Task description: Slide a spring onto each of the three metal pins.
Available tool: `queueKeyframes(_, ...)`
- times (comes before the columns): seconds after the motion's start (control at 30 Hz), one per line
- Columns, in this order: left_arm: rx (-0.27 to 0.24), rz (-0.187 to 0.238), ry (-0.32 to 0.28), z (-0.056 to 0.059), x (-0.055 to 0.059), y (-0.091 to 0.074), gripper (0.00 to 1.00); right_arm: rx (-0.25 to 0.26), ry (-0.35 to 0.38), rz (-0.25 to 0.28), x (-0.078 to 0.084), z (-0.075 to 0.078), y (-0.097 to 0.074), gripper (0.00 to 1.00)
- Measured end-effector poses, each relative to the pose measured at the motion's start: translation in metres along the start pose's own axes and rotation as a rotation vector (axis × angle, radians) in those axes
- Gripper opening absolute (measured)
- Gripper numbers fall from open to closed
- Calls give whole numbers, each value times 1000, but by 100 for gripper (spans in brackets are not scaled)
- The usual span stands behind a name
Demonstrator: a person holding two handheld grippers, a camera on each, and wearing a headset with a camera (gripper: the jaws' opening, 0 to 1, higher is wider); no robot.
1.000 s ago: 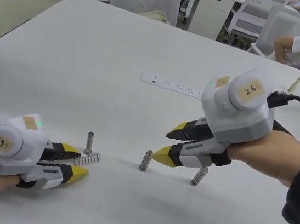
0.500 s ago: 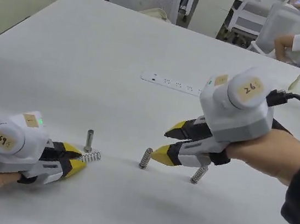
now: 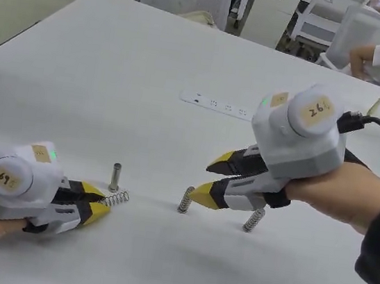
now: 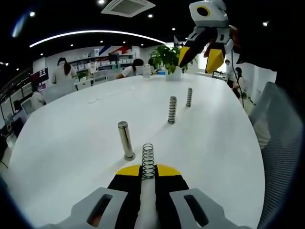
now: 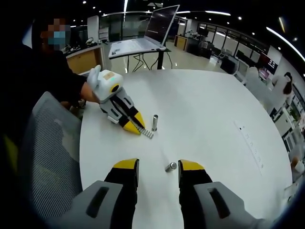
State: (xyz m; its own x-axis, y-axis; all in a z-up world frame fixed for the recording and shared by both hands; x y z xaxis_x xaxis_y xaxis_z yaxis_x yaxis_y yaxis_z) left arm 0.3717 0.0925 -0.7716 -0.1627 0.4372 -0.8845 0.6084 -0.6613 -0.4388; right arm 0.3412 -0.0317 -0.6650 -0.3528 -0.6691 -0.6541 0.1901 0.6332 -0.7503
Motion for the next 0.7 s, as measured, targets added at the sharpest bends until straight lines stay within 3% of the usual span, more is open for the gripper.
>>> queueKeyframes(0.3,19,32,5,8,-8,-13,3,-10,-14,3,-4,-6,3,30)
queueKeyframes(0.7,52,102,42,21,-31,-40,3,-35,-43,8,-14,-18,7,30)
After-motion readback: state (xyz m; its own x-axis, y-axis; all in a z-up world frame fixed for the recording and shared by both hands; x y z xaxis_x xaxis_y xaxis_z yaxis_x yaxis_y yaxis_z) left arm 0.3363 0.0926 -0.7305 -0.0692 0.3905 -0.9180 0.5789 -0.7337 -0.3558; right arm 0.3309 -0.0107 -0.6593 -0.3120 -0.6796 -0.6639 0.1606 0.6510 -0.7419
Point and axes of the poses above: the centre of the closed fingertips' face, and the gripper's own axes: y roughly forward along the fingers, z roughly to its right, x roughly out of its underside, the point moved 2 cm from there along -y, roughly backward along the fingers, and after that the axes turned 14 degrees about -x, right-handed, at the moved point
